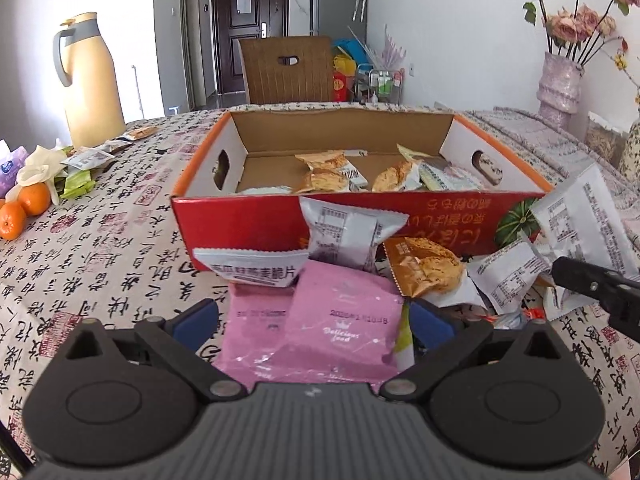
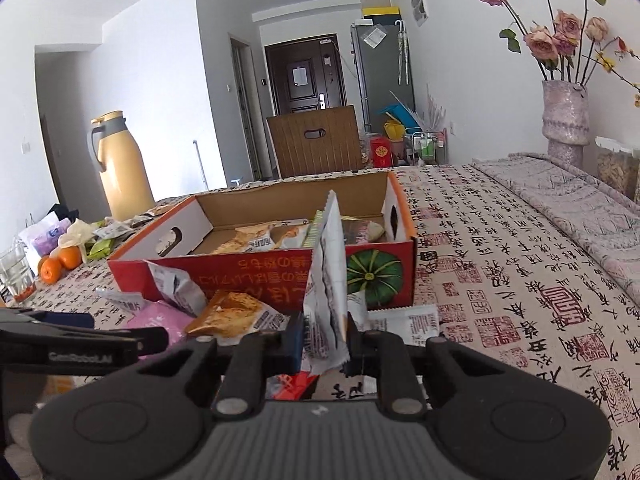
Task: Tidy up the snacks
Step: 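Grasp a white packet with the right gripper while the left gripper grasps a pink packet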
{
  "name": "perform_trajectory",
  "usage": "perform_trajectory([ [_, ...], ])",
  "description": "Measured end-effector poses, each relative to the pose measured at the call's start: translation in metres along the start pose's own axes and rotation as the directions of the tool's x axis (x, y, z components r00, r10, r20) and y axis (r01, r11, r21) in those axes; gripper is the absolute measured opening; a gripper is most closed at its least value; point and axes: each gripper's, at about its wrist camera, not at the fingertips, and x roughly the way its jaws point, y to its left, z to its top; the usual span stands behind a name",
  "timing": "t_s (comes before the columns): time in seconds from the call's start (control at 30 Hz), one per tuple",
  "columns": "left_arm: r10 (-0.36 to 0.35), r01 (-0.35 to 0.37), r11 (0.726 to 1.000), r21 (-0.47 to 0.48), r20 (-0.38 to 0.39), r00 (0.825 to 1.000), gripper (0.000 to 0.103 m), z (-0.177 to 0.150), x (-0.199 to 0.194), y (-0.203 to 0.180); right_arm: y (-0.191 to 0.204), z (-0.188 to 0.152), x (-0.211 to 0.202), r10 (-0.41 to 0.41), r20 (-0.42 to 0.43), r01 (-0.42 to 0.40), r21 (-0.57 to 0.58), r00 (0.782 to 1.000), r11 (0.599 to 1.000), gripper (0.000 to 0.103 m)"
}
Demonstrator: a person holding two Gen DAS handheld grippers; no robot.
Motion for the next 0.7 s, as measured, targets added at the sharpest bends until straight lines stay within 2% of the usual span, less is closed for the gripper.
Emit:
perform_trajectory([
  [0.17, 0.018, -0.018, 1.0, -0.022, -0.036, 0.999, 0.102, 0.0006, 0.0102, -0.0021, -0.0048, -0.0019, 0.0012, 0.011, -0.004, -0.011, 0.015, 1.0, 1.0, 0.017],
  [0.33, -0.01, 0.009, 1.0, -0.024, -0.043, 0.999, 0.085, 0.0009, 0.0118, -0.0043, -0.0053, -0.0029, 0.0027, 0.019, -0.01, -0.018, 0.019, 1.0, 1.0, 0.017],
  [0.4, -0.021, 0.02, 1.0, -0.024, -0.037, 0.999, 0.071, 0.0016, 0.01, -0.004, -0.0061, -0.0029, 0.0029, 0.021, -0.01, -0.021, 0.022, 1.0, 1.0, 0.017],
  [0.47, -0.03, 0.029, 0.999, -0.025, -0.032, 0.999, 0.063, 0.0022, 0.0082, -0.0031, -0.0072, -0.0033, 0.0027, 0.026, -0.011, -0.026, 0.029, 1.0, 0.999, 0.017],
  [0.7, -0.042, 0.042, 0.999, -0.03, -0.023, 0.999, 0.063, 0.0007, 0.0026, -0.0001, -0.0059, -0.0038, -0.0006, 0.028, -0.007, -0.028, 0.03, 1.0, 0.999, 0.017],
])
